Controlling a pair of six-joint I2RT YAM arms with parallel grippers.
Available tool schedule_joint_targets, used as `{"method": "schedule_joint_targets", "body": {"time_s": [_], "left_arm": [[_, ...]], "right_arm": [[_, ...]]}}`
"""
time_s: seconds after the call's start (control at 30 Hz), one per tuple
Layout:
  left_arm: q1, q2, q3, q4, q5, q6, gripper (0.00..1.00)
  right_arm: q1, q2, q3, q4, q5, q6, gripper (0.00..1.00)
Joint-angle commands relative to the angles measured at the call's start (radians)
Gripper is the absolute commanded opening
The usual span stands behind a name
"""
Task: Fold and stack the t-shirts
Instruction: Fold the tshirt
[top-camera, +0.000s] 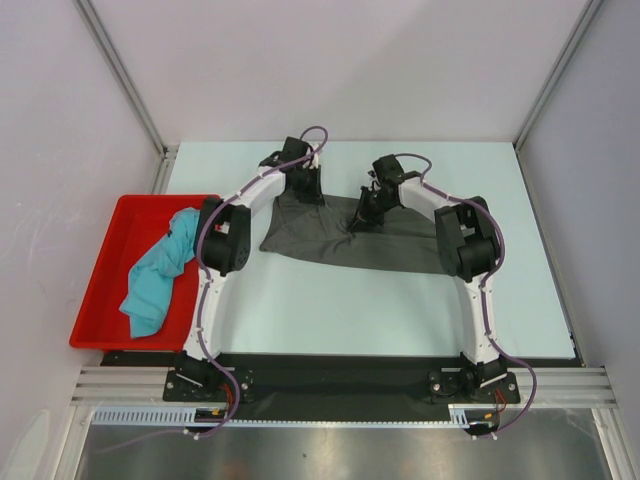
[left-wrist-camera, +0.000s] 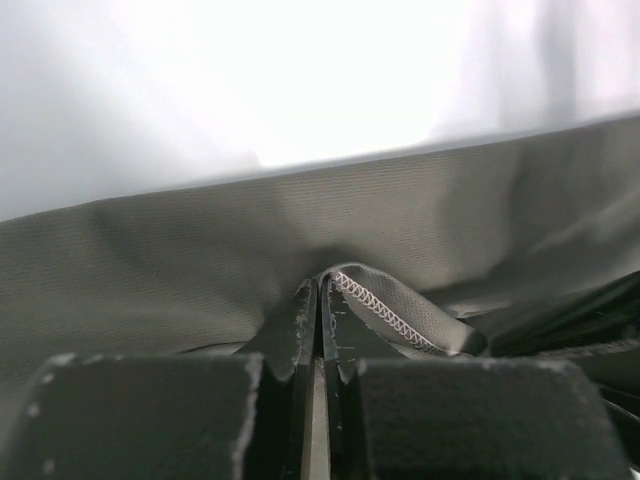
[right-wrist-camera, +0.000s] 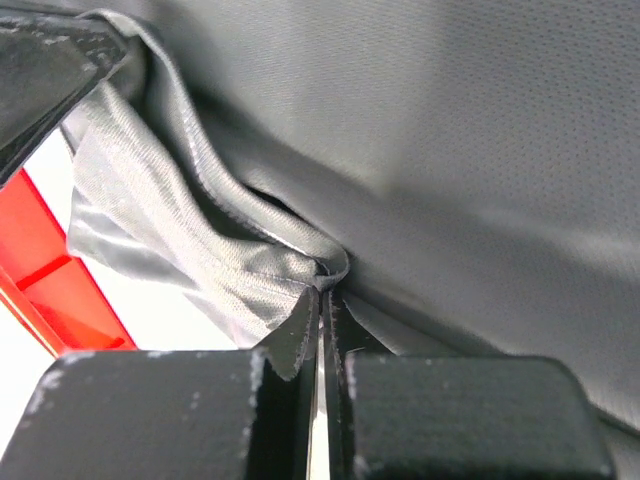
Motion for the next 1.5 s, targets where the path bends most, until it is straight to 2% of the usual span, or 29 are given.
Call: {"method": "schedule_joint_targets", "body": {"time_s": [0.0, 0.4, 0.67, 1.07, 1.17, 1.2, 1.23, 1.27, 1.3, 1.33, 1.37, 1.47], "left_arm": [[0.005, -0.075, 0.047, -0.014, -0.038, -0.004, 0.05], [0.005, -0.060, 0.076, 0.003, -0.036, -0.041, 0.04], [0.005, 0.009, 0.168, -0.018, -0.021, -0.045, 0.04], [0.005, 0.035, 0.164, -0.055, -0.050, -0.019, 0.11], [0.006, 0.028, 0.164, -0.072, -0.081, -0.016, 0.25], [0.006, 0.026, 0.165, -0.081, -0.096, -0.015, 0.40], [0.006, 0.015, 0.167, -0.093, -0.111, -0.015, 0.47], [0.006, 0.008, 0.167, -0.113, -0.145, -0.012, 0.57], [0.006, -0.002, 0.168, -0.126, -0.163, -0.009, 0.74], [0.006, -0.014, 0.165, -0.136, -0.179, -0.009, 0.80], [0.006, -0.046, 0.156, -0.152, -0.205, -0.007, 0.83], [0.006, -0.147, 0.080, -0.161, -0.242, 0.008, 0.85]], "right_arm": [[0.006, -0.091, 0.004, -0.004, 0.021, -0.023, 0.00], [0.006, -0.102, -0.019, 0.002, 0.047, -0.037, 0.00], [-0.002, -0.096, -0.034, 0.011, 0.059, -0.036, 0.00], [-0.011, -0.080, -0.020, -0.010, 0.106, -0.045, 0.03], [-0.017, -0.083, -0.019, -0.012, 0.110, -0.042, 0.07], [-0.017, -0.086, -0.016, -0.013, 0.113, -0.042, 0.08], [-0.019, -0.088, -0.014, -0.024, 0.116, -0.043, 0.11], [-0.019, -0.091, -0.008, -0.030, 0.125, -0.048, 0.18], [-0.017, -0.097, -0.005, -0.039, 0.130, -0.051, 0.21], [-0.019, -0.102, 0.000, -0.063, 0.136, -0.063, 0.23], [-0.019, -0.106, 0.006, -0.077, 0.143, -0.071, 0.29], [-0.010, -0.146, -0.002, -0.122, 0.159, -0.114, 0.36]]}}
